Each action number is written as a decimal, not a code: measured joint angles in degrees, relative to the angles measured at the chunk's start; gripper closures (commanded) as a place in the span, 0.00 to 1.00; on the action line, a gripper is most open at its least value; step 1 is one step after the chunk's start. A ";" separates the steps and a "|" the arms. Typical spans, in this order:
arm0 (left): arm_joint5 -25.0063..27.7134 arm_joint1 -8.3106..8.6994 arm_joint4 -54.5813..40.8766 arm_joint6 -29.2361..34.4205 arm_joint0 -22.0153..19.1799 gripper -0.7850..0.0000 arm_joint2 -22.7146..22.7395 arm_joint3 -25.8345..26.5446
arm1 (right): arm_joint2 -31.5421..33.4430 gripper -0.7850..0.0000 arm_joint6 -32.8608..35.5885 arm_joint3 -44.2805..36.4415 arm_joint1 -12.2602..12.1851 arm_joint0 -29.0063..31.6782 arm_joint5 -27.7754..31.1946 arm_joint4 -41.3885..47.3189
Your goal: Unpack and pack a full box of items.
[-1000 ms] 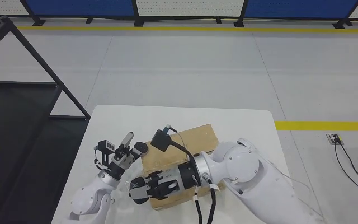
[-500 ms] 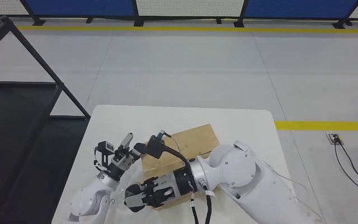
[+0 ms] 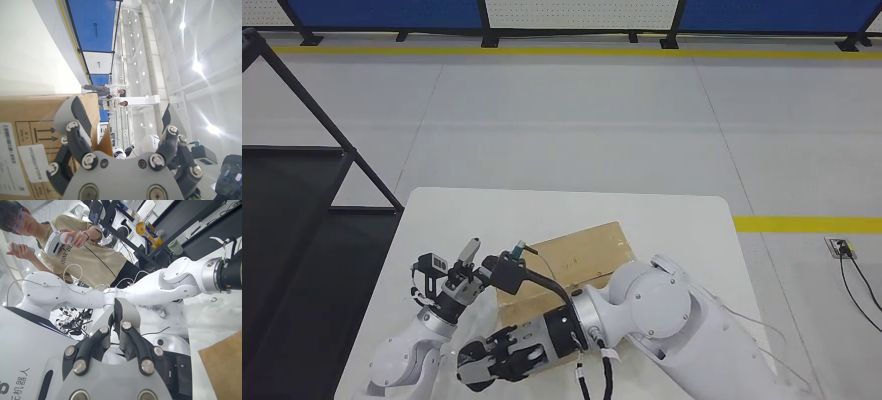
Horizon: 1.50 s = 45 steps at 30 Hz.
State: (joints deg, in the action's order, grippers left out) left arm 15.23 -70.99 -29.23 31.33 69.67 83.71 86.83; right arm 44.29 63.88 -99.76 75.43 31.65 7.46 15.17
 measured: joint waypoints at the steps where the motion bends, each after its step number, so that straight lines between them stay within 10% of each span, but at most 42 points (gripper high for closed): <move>1: 0.07 -0.01 -0.06 -0.06 -0.01 0.00 -0.01 -0.08 | -0.17 1.00 0.00 -0.16 0.09 -0.18 0.24 -0.16; 26: 1.55 -0.01 -2.14 0.75 -0.28 0.00 0.52 -0.62 | 3.93 1.00 -13.29 -7.71 0.65 0.28 -1.89 -9.56; 45: 7.60 1.51 -11.06 3.78 5.86 0.00 15.67 5.71 | 6.91 1.00 -17.48 -9.56 0.31 3.58 -2.63 -8.40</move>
State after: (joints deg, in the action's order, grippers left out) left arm 22.83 -69.48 -40.29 35.10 75.53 99.38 92.54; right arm 51.20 46.40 -109.32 75.75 35.23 4.82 6.77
